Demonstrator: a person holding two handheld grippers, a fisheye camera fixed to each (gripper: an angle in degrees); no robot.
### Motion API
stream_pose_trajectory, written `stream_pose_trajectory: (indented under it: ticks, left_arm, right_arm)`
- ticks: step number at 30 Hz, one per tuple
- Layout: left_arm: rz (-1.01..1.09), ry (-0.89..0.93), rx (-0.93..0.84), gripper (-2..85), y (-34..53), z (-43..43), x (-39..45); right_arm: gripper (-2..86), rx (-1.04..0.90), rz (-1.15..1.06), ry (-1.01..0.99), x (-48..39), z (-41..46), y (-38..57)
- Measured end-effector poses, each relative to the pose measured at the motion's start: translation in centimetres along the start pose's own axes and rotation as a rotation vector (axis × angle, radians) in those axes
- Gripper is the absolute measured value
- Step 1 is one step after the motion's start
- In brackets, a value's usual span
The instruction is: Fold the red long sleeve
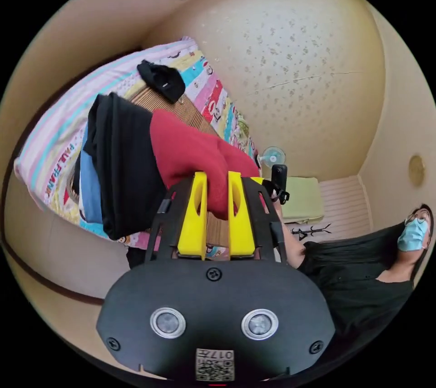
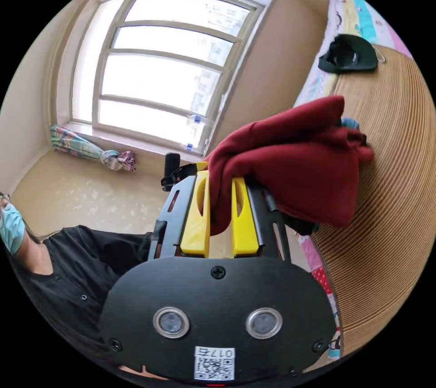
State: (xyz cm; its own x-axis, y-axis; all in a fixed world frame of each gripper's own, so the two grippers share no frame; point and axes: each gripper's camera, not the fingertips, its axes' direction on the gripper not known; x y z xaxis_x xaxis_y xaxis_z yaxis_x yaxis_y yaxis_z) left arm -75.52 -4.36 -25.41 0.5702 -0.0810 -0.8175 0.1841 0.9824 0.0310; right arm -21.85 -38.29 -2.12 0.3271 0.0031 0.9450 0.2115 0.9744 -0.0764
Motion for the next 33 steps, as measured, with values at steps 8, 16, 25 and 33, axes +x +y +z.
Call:
stream_pose_trajectory:
  ticks: [8,16,25,33]
  left_arm:
    - [0.212,0.016,0.247,7.6,-4.5,-8.7,8.3]
    - [-0.183,-0.23,0.088,8.5,2.8,-6.0,-1.6]
    - [-0.425,-0.603,-0.042,4.3,8.0,-7.6,-1.8]
    - [0.111,-0.924,-0.085,-0.7,-2.6,0.7,16.3]
  right_arm:
    - [6.8,0.065,-0.33,0.002,-11.3,-0.6,-10.5]
    - [7.7,-0.124,0.063,0.277,-0.7,8.2,-7.2]
    - [1.1,-0.535,0.386,0.409,5.3,4.8,-1.7]
    - [0.4,-0.698,0.498,0.735,1.4,-5.5,4.7]
